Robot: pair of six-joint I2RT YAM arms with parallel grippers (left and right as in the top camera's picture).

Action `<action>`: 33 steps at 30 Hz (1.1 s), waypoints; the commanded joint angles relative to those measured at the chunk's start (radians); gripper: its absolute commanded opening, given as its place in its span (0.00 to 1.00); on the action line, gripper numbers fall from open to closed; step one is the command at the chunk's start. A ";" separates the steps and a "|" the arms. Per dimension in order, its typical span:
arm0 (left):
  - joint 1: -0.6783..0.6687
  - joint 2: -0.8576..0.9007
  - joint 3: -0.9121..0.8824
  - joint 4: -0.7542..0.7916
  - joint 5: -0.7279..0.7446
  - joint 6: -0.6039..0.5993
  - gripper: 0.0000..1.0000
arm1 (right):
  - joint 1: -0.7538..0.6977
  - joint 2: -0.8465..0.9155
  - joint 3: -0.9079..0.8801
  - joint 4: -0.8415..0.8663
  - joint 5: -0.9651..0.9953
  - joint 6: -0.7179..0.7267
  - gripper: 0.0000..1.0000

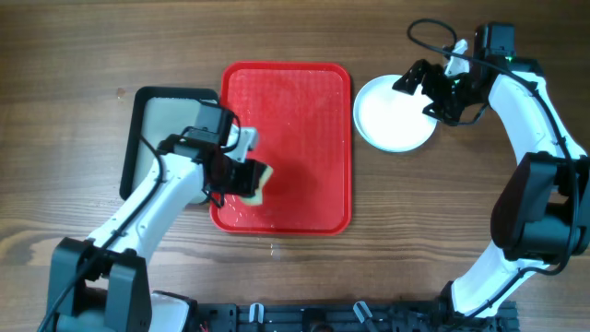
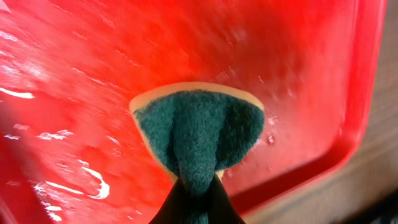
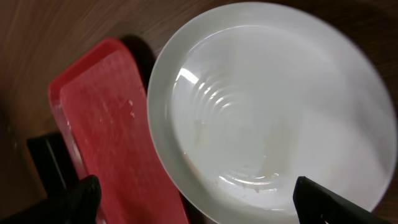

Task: Clean dirty plates on tray and stack at the side
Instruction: 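Wipe the red tray surface with the sponge in the left gripper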

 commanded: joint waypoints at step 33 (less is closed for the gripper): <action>-0.619 0.002 -0.155 -0.107 -0.127 -0.432 0.04 | -0.002 -0.016 0.019 0.082 0.239 0.283 1.00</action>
